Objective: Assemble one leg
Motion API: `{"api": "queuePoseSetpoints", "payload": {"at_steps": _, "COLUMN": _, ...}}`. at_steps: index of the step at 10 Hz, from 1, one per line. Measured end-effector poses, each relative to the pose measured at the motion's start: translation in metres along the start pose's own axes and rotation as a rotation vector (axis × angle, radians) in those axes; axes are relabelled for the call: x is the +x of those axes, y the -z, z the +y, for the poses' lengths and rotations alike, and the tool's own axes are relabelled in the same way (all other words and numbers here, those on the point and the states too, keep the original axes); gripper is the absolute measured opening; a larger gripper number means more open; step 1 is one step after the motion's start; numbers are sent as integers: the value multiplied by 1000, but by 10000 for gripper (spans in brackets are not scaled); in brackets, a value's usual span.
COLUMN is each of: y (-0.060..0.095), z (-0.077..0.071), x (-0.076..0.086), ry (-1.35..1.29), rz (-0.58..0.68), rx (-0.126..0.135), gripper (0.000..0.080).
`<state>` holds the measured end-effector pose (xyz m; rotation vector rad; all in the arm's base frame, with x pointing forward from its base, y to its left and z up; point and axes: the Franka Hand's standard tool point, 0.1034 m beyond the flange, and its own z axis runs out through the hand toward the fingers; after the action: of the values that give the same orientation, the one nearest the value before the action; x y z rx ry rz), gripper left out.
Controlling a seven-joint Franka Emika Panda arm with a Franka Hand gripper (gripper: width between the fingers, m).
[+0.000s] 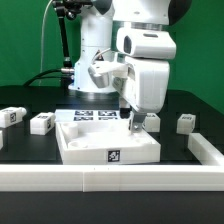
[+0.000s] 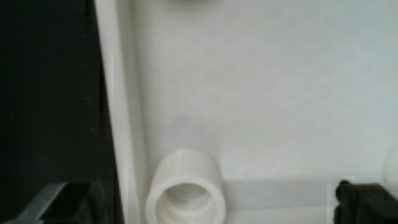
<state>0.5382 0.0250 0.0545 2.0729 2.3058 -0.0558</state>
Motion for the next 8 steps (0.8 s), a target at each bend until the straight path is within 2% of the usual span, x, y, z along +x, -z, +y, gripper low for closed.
{"api": "queuePoseSetpoints", "payload": {"at_steps": 3, "y": -1, "z": -2, "x": 0, "ry": 0, "rz": 0, "rx": 3, "gripper": 650}}
{"api": "queuePoseSetpoints", "payload": {"at_steps": 6, "y": -5, "z": -20, "x": 2, "ry": 9, "rz": 3, "rx": 18, "gripper": 650}}
{"api": "queuePoseSetpoints", "payload": {"at_steps": 8, "y": -11, "z": -61, "x": -3, "ry": 26, "rz": 15, "rx": 18, "gripper": 650}}
